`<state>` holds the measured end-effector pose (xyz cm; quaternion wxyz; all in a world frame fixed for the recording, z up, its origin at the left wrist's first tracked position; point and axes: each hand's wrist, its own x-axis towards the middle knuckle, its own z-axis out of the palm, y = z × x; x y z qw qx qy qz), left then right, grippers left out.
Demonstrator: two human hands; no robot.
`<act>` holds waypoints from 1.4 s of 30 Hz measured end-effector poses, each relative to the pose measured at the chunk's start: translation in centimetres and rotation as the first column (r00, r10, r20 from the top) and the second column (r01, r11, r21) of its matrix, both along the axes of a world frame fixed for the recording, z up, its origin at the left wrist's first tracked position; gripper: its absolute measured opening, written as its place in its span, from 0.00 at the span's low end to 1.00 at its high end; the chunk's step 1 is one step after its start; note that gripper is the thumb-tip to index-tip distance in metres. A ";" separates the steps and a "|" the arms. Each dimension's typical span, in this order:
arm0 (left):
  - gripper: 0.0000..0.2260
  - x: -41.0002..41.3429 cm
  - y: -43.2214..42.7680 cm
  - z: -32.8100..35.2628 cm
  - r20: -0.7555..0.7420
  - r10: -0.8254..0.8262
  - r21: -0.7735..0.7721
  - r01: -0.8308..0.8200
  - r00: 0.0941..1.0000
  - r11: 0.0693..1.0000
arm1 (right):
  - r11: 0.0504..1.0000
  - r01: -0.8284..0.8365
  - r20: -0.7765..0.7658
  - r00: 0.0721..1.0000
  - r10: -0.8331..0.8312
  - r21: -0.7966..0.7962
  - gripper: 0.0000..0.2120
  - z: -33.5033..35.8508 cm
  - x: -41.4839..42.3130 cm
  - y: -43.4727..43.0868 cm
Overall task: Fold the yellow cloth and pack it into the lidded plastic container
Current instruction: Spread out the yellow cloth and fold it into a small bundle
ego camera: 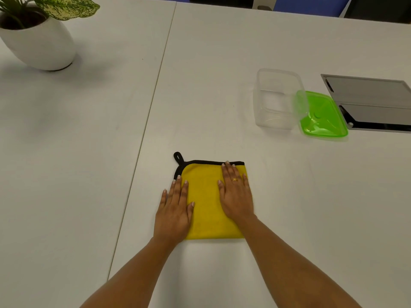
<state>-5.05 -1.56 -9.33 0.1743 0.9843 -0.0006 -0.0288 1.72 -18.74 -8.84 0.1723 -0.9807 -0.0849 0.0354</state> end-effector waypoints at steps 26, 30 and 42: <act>0.34 -0.9 0.1 2.9 0.012 -0.358 0.126 0.353 0.934 0.927 | 0.877 -0.458 -0.092 0.889 0.449 -0.144 0.31 2.1 -8.7 -9.2; 0.27 -2.7 -0.9 3.4 0.029 -0.550 0.199 0.534 0.835 0.822 | 0.908 -0.355 0.137 0.911 0.389 -0.221 0.22 3.0 -10.1 -8.0; 0.25 -4.2 -3.1 2.0 -0.094 -0.523 0.146 0.531 0.847 0.834 | 0.944 -0.074 0.022 0.997 0.071 0.323 0.20 4.0 -11.9 -6.8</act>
